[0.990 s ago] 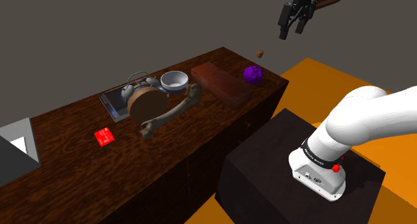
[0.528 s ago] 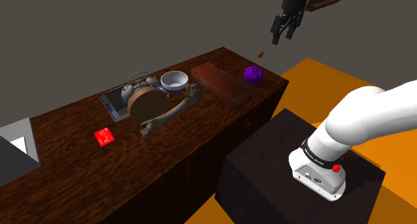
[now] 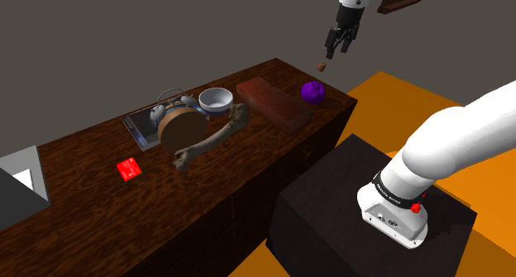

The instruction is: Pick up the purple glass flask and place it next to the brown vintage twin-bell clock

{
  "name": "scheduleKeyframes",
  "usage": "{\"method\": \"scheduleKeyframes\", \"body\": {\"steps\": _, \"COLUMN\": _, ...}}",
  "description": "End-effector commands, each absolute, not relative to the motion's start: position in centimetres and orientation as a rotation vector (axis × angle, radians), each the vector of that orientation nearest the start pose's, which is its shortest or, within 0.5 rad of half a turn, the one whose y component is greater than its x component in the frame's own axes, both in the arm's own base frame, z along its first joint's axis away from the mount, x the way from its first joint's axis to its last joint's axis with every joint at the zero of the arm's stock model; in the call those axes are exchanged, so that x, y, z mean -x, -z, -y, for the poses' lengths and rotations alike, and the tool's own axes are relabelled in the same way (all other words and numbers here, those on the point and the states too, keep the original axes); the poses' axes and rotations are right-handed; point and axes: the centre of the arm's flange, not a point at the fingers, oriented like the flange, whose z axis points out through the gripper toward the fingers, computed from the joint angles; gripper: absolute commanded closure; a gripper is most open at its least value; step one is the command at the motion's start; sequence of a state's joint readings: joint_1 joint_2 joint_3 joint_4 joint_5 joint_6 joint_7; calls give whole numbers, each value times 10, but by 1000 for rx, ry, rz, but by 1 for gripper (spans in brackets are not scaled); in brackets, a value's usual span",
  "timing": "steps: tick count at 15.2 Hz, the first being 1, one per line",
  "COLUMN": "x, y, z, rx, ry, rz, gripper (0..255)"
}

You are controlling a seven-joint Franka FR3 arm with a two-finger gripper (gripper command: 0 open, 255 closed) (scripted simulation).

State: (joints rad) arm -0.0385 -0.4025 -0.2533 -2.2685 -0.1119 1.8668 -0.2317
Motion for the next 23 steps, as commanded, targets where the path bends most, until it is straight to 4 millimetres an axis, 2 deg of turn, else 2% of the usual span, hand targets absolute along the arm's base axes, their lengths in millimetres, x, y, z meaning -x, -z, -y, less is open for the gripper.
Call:
{"method": "scheduleKeyframes", "body": {"steps": 1, "x": -426, "y": -497, "z": 156, "rx": 3147, "ry": -5, "rz": 7, "gripper": 0}}
{"method": "scheduleKeyframes", "body": {"steps": 6, "x": -466, "y": -462, "z": 193, "rx": 3141, "ry": 22, "rz": 46, "gripper": 0}}
{"method": "scheduleKeyframes", "body": {"steps": 7, "x": -468, "y": -461, "z": 195, "rx": 3140, "ry": 23, "rz": 48, "gripper": 0}}
{"method": "scheduleKeyframes", "body": {"steps": 14, "x": -469, "y": -421, "z": 195, "rx": 3140, "ry": 23, "rz": 48, "gripper": 0}}
{"method": "scheduleKeyframes", "body": {"steps": 22, "x": -469, "y": -421, "z": 195, "rx": 3140, "ry": 23, "rz": 48, "gripper": 0}}
{"method": "scheduleKeyframes", "body": {"steps": 23, "x": -469, "y": -421, "z": 195, "rx": 3140, "ry": 23, "rz": 48, "gripper": 255}}
